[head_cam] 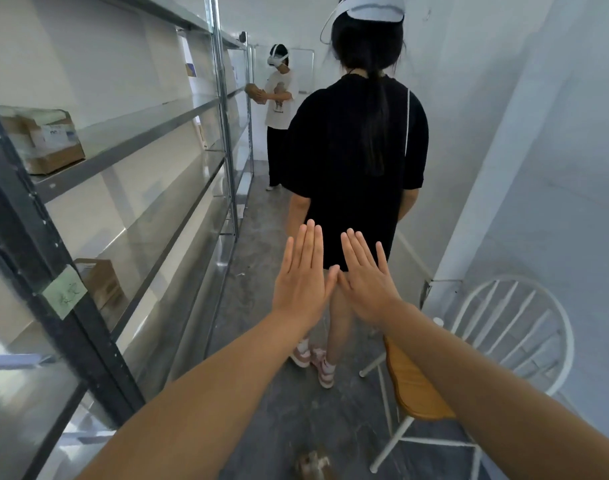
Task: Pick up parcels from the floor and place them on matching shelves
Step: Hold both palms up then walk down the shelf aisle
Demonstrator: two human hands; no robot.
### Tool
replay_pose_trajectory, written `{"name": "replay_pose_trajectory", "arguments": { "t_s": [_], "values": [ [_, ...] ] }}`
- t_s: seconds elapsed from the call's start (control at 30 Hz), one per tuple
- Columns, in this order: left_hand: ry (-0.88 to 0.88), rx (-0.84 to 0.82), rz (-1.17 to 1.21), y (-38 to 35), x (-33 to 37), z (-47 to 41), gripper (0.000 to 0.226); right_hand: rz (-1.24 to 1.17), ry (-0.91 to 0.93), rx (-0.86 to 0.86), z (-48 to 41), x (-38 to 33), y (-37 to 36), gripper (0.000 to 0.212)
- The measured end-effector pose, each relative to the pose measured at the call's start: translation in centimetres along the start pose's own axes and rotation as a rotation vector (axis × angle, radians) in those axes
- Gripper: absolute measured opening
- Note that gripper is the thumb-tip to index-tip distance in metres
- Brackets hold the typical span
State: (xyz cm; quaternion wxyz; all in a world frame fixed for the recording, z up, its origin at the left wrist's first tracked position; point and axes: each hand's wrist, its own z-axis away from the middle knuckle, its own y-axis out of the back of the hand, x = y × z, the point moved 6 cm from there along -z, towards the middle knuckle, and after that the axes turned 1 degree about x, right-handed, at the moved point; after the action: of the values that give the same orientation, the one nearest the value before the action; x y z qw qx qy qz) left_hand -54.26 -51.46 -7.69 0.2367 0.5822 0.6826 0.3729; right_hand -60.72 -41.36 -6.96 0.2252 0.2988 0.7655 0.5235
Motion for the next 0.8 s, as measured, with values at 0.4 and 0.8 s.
{"name": "replay_pose_trajectory", "arguments": {
  "t_s": [0.4,0.8],
  "values": [
    [0.000,-0.054,-0.018,-5.6,-0.1,-3.6,0.072,-0.026,0.011,-0.044,-3.8,3.4,-3.7,0.062],
    [0.055,-0.066,-0.065,-12.1,1.2,-9.8,0.072,-0.095,0.063,-0.093,-10.6,9.9,-8.2,0.062]
  ]
}}
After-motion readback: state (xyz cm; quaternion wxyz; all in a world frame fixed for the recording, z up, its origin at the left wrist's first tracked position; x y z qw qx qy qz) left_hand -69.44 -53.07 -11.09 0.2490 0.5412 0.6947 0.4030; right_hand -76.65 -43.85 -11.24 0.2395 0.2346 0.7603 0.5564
